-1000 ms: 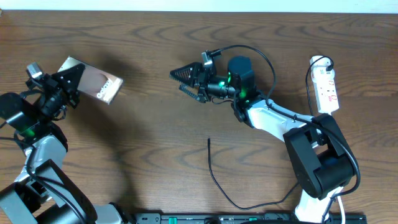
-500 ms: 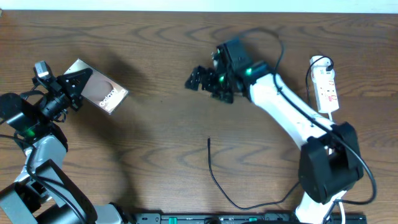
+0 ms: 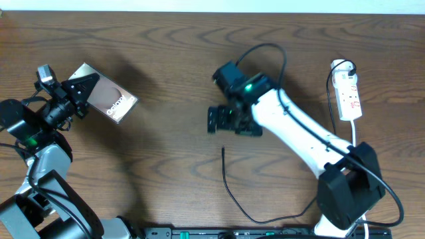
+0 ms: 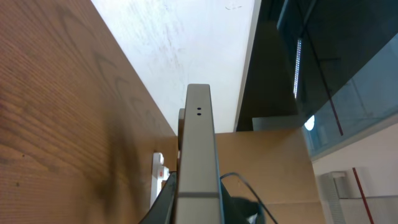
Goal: Plug charger to phone and switch on socket
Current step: 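Move the right gripper over the black cable's connector end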
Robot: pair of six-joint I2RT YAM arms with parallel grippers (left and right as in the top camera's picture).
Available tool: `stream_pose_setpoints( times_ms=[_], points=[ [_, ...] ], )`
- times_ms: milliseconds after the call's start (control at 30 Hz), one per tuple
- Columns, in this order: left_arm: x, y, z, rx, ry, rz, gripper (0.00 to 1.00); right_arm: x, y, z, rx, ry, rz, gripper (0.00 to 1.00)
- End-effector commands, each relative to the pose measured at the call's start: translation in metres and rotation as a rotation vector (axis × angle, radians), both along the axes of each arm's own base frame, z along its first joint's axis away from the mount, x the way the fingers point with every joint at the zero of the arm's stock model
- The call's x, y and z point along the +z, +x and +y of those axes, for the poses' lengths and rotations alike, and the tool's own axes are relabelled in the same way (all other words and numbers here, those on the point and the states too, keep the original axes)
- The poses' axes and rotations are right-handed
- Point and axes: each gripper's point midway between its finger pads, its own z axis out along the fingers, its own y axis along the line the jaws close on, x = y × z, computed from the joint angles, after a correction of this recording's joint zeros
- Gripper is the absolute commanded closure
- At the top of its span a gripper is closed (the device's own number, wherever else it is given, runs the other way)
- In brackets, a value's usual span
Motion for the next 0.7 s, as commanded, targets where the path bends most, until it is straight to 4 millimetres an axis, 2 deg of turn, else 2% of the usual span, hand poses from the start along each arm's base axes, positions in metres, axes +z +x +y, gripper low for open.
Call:
stream_pose_setpoints(
  times_ms=[0,233,333,467,667],
  points=[
    [0.008,-0.003,-0.002,-0.015,0.026,-0.032,0.93,-0.011,-0.015,0.005,-0.028,-0.037,0.018,0.01],
    [0.008,-0.003,-0.003,-0.023,0.026,-0.032,0.93,-0.033,-0.032,-0.002,-0.052,-0.109,0.026,0.01],
    [0.008,-0.003,-0.003,-0.023,0.026,-0.032,0.93,-0.043,-0.036,-0.005,-0.055,-0.117,0.037,0.08],
    [0.008,-0.003,-0.003,-0.023,0.026,-0.032,0.93,-0.051,-0.041,-0.009,-0.054,-0.124,0.048,0.11],
    [0.008,-0.003,-0.003,-0.022,0.037,-0.042,0.93,-0.059,-0.041,-0.004,-0.025,-0.103,0.029,0.22]
  ],
)
